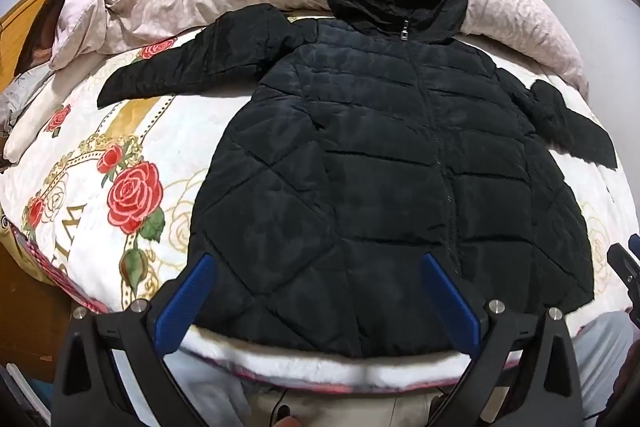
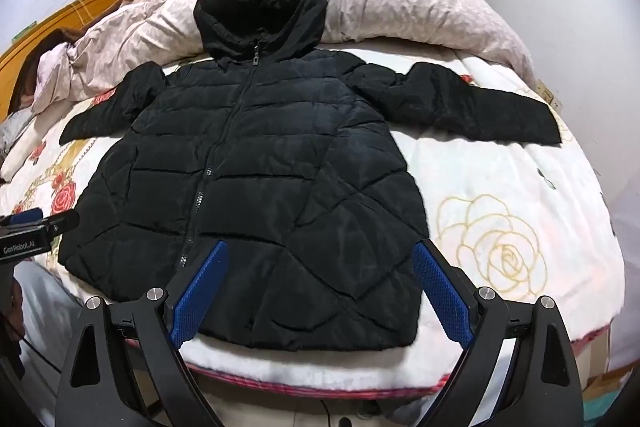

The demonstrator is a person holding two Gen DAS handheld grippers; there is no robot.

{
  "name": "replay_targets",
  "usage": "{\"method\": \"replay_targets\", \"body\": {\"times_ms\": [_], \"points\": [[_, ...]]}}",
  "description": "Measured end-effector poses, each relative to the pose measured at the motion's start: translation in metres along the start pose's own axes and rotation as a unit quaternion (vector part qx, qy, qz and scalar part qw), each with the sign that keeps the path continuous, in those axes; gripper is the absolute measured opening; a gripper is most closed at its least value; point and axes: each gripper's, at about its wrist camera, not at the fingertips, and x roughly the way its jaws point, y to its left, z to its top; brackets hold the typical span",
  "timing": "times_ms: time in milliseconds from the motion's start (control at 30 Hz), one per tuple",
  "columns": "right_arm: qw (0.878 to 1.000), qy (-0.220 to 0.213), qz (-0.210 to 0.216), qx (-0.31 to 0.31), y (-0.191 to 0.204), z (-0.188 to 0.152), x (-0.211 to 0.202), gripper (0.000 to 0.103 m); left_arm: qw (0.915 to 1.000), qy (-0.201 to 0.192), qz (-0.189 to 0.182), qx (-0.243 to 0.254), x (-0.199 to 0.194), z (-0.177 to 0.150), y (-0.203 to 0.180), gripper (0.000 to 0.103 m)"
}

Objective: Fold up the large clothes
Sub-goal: 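Move the left gripper to the cuff of the sleeve nearest it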

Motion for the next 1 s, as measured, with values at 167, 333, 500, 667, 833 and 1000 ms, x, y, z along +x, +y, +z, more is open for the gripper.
{"method": "replay_targets", "body": {"times_ms": [167,333,500,667,833,1000], "points": [[1.0,-0.006,0.019,-0.016,0.015,0.016,0.024,0.093,0.9998,0.007,0.003,-0.019,0.026,0.022,0.021,0.103],[0.999,0.012,0.037,-0.03,0.03,0.049,0.062,0.093,0.9985,0.009,0.016,-0.052,0.057,0.053,0.054,0.103],[0.997,0.019,0.06,-0.04,0.047,0.072,0.094,0.093,0.9945,0.001,0.028,-0.101,0.084,0.089,0.1,0.103],[0.995,0.041,0.075,-0.056,0.06,0.083,0.122,0.093,0.9886,-0.015,0.068,-0.134,0.109,0.121,0.147,0.097],[0.993,0.044,0.08,-0.075,0.076,0.091,0.144,0.093,0.9825,-0.027,0.077,-0.167,0.137,0.148,0.194,0.097],[0.993,0.046,0.078,-0.079,0.083,0.097,0.162,0.093,0.9745,-0.017,0.082,-0.208,0.175,0.165,0.237,0.097]]}}
